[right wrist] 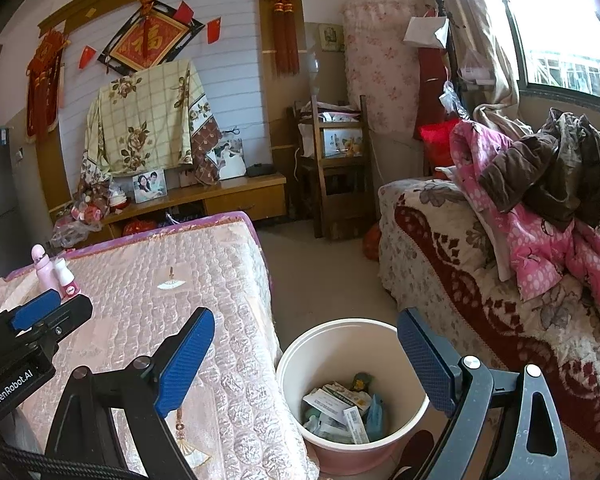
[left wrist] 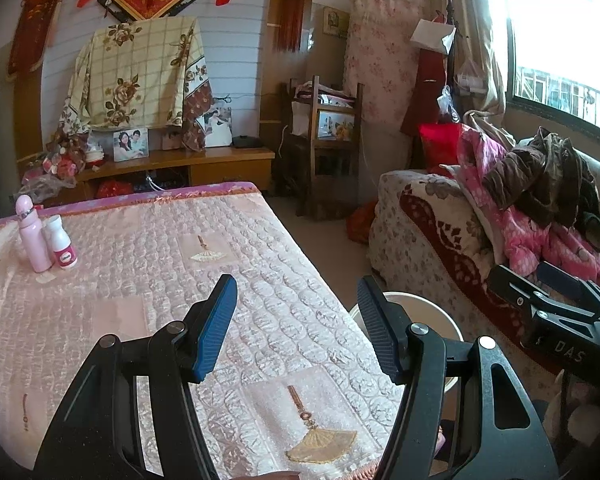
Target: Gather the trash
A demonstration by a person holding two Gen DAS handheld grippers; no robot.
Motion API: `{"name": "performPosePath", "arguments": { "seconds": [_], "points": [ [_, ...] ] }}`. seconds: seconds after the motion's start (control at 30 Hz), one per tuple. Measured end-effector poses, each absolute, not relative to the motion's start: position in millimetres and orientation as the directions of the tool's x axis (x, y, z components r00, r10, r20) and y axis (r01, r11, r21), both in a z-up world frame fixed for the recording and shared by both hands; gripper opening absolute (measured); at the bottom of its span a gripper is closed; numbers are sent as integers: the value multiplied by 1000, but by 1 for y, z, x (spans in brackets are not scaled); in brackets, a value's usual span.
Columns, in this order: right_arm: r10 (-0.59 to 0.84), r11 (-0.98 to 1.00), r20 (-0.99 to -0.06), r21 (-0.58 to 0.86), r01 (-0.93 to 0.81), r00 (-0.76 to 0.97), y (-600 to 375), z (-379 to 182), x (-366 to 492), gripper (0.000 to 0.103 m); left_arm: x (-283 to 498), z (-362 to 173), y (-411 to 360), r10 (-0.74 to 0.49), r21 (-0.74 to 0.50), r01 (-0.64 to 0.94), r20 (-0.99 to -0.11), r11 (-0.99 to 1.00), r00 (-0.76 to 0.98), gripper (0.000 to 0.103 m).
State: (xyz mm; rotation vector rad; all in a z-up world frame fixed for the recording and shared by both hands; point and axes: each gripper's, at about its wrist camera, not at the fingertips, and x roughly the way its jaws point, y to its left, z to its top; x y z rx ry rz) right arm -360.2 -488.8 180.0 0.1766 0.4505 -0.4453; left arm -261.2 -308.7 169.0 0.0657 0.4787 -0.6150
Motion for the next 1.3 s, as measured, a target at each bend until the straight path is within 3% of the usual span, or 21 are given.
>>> {"name": "performPosePath", "arguments": {
  "seconds": [1.3],
  "points": [
    [-367, 890, -483, 67, 452, 795, -494, 168, -355, 92, -259, 163, -312, -541, -86, 572, -465, 816, 701, 61]
  ]
}}
